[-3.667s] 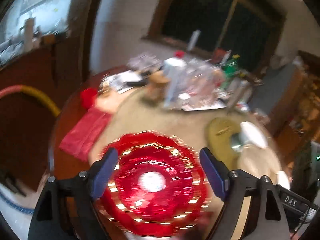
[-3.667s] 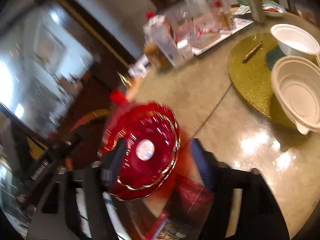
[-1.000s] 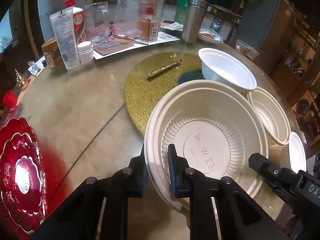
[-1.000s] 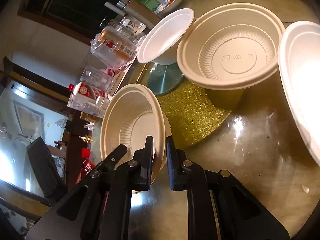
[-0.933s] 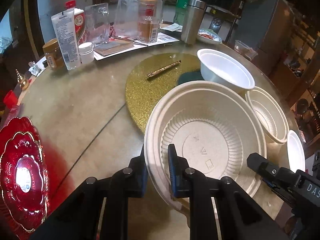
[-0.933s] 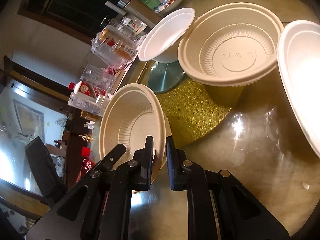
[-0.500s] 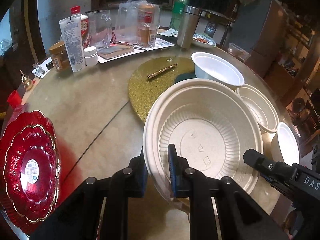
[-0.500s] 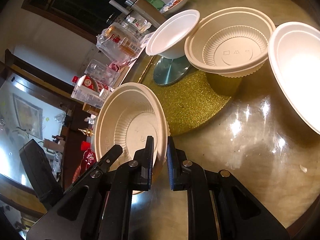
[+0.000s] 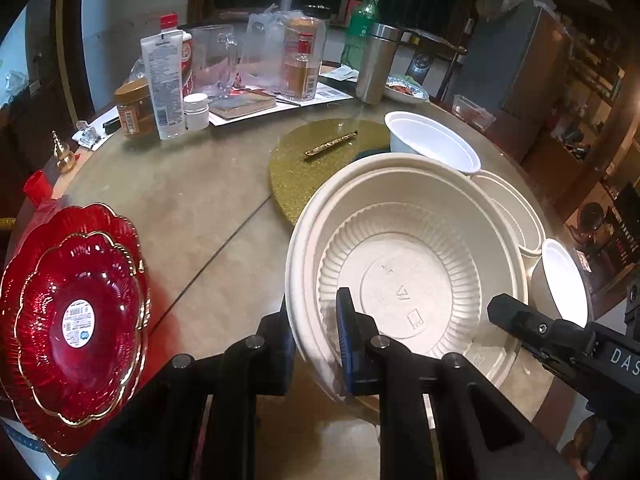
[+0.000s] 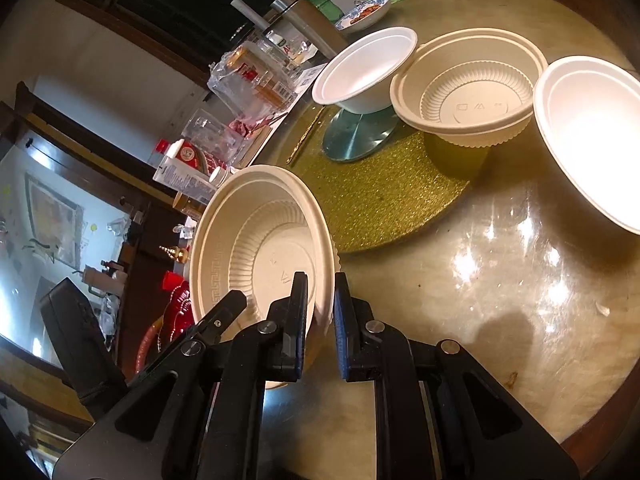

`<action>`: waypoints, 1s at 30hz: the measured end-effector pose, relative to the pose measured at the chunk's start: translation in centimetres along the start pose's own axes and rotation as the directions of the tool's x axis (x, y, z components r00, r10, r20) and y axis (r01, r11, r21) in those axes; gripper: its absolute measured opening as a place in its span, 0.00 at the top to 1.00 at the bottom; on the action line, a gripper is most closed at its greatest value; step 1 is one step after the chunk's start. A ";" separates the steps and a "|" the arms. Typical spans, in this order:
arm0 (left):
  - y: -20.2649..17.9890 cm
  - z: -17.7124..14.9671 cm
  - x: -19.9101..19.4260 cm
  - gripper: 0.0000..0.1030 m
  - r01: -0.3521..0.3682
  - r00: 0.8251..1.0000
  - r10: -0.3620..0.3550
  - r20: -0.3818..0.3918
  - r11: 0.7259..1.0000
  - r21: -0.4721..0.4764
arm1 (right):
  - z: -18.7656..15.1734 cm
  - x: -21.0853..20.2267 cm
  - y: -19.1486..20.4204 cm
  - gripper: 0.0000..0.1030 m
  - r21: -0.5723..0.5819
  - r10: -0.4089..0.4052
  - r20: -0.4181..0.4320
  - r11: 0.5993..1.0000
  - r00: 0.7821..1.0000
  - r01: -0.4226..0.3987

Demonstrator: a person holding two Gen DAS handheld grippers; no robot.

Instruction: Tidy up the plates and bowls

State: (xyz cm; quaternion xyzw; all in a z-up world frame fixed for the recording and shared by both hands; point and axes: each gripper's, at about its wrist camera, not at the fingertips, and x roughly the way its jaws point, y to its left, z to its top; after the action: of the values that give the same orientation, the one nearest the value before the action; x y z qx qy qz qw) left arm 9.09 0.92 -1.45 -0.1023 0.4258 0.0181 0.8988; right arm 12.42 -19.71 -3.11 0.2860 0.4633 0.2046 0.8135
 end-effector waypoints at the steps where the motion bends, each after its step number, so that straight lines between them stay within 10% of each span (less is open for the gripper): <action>1: 0.1 -0.1 -0.1 0.84 0.002 1.000 -0.002 0.002 1.000 -0.002 | -0.1 -0.1 0.1 0.88 -0.002 0.000 0.001 1.000 1.000 0.000; 30: 1.1 -1.1 -3.5 0.83 0.027 0.998 -0.027 0.061 1.000 -0.007 | -1.7 -2.2 2.2 0.88 -0.052 0.019 0.034 0.999 0.999 -0.017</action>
State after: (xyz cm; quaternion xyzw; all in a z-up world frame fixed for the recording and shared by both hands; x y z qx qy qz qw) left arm 5.86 1.99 0.41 -0.1110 0.3969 0.0108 0.9110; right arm 9.72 -18.95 -0.94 0.2728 0.4410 0.2189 0.8266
